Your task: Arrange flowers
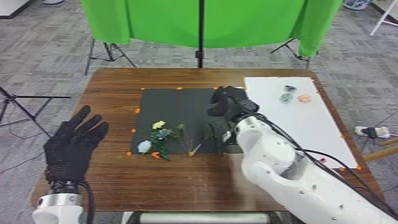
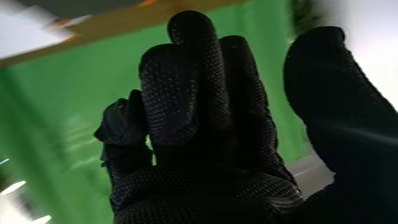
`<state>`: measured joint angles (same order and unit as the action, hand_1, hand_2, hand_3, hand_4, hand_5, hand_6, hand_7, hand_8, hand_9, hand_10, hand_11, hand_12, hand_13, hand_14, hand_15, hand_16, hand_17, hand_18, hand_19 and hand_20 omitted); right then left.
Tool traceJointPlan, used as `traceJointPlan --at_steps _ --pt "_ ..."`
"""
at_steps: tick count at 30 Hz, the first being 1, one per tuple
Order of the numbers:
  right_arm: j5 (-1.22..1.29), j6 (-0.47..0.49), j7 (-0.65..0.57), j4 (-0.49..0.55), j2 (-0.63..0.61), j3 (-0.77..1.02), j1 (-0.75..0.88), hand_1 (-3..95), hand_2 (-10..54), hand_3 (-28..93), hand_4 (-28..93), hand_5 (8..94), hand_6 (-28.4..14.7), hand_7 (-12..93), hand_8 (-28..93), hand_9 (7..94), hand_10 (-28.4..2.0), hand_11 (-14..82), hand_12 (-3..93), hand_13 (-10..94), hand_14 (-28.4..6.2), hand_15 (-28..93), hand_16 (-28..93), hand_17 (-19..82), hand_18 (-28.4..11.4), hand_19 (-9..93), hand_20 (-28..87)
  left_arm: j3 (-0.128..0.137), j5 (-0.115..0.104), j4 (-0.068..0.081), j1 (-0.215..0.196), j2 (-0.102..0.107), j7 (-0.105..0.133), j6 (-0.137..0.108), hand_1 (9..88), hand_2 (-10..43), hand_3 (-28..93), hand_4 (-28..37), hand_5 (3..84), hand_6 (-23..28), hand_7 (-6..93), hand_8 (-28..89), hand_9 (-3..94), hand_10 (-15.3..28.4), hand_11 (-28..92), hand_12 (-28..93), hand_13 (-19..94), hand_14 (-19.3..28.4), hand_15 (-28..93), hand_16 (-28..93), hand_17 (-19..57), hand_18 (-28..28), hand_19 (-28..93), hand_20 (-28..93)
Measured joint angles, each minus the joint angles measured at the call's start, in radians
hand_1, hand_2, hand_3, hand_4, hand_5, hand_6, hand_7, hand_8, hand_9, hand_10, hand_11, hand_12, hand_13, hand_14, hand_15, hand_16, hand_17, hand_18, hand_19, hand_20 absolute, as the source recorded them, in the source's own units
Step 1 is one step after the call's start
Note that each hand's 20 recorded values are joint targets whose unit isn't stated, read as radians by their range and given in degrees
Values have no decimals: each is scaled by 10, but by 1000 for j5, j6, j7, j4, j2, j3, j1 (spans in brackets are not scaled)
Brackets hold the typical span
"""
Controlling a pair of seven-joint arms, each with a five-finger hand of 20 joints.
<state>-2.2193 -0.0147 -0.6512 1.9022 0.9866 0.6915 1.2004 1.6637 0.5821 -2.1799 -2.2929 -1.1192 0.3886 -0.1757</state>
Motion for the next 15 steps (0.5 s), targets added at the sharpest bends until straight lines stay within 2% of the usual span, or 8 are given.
traceJointPlan --at_steps 4,8,11,15 --pt "-46 38 52 -18 101 -41 1 371 -95 807 -283 620 1 142 -121 723 -146 342 166 627 -124 775 137 249 -251 908 526 3 1 0 8 1 -10 1 215 64 799 -278 396 87 141 -97 362 201 251 123 265 279 540 -74 -65 284 510 269" --pt "-83 48 88 -43 173 -75 -2 373 -95 807 -283 620 3 144 -122 723 -145 347 166 627 -124 777 136 248 -251 907 530 10 6 8 31 -2 -42 4 216 64 799 -276 397 88 141 -97 362 200 251 124 266 279 540 -73 -65 284 509 272" --pt "-97 57 100 -65 206 -95 -6 373 -95 807 -283 623 8 145 -123 721 -143 350 166 626 -124 779 137 248 -251 905 532 13 10 14 50 -2 -64 8 217 63 800 -276 397 88 141 -97 362 201 252 124 266 279 540 -73 -64 284 508 274" --pt "-109 60 107 -95 217 -157 -35 378 -95 805 -283 633 13 149 -124 722 -140 354 166 627 -123 780 137 248 -251 904 534 13 16 20 70 -2 -74 18 219 63 799 -276 397 89 139 -97 363 201 251 123 266 279 541 -73 -64 284 507 275"
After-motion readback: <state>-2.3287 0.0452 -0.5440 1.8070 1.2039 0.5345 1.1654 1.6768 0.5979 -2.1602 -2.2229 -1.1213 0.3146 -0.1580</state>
